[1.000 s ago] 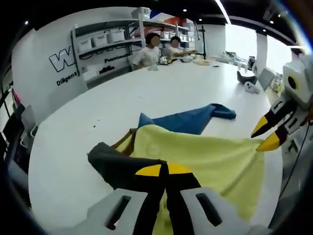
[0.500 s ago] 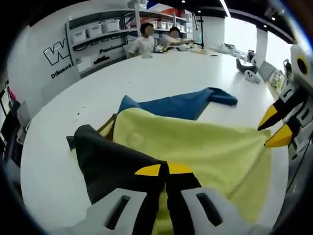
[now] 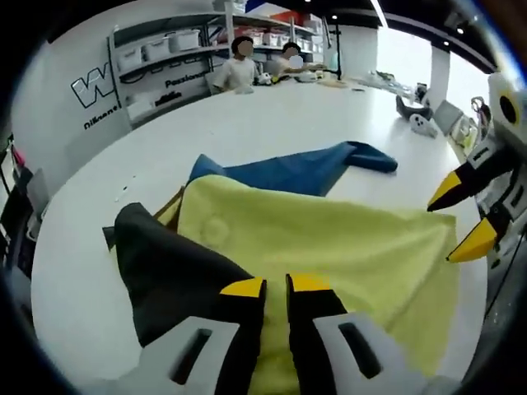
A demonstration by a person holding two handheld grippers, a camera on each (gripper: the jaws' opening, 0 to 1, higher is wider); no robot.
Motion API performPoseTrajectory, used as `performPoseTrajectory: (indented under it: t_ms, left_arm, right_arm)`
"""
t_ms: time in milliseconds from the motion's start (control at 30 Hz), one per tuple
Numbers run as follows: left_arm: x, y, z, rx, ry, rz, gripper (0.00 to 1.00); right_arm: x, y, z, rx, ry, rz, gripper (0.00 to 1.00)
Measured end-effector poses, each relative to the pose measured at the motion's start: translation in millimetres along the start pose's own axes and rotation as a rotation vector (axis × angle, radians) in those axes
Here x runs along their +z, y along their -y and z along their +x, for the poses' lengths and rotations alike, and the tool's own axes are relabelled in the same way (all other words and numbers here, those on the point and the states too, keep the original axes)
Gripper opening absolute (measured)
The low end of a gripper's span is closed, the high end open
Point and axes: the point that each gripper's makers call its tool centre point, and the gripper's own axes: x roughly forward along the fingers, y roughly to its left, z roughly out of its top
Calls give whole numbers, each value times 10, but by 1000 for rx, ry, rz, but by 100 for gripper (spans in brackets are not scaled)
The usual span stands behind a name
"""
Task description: Fold the garment on the visible template until the final outline fits inside the template.
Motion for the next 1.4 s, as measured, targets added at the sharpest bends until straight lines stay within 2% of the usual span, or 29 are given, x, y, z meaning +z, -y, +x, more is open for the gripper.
performPoseTrajectory:
  t_ms: [100, 233, 300, 367, 467, 567, 700, 800, 933, 1100, 1267, 1400]
  left_arm:
    - [-3, -104, -100, -1, 5, -43, 19]
    - [19, -292, -274, 46, 32, -64, 29]
    - [14, -459, -350, 119, 46, -116, 43]
    - [-18, -557, -399, 143, 44, -128, 55]
    - [-97, -707, -545, 164, 51, -146, 49]
    - [-196, -815, -670, 181, 46, -163, 53]
    - [-324, -911, -752, 164, 39, -196, 53]
    - [-419, -954, -767, 154, 31, -227, 56]
    - [-563, -1015, -757, 164, 4, -241, 53]
    - [-681, -1075, -730, 150, -1, -336, 49]
    - [-782, -1113, -738, 152, -29, -310, 35]
    - [-837, -1029, -705, 123, -59, -272, 32]
  right_arm:
    - [68, -49, -9, 25, 46, 42, 54]
    - [89, -71, -30, 29, 62, 55, 67]
    - [80, -90, -40, 36, 61, 66, 72]
    - [67, -103, -47, 37, 62, 75, 76]
    - [67, -132, -61, 45, 70, 80, 83]
    - [66, -150, -70, 47, 76, 78, 85]
    - [54, -160, -72, 50, 74, 83, 86]
    - [61, -181, -83, 57, 78, 79, 86]
    - [55, -188, -93, 57, 76, 76, 85]
    - [29, -161, -116, 51, 74, 82, 84]
    - [-4, -121, -140, 41, 70, 91, 83]
    - [-29, -115, -146, 37, 66, 97, 83]
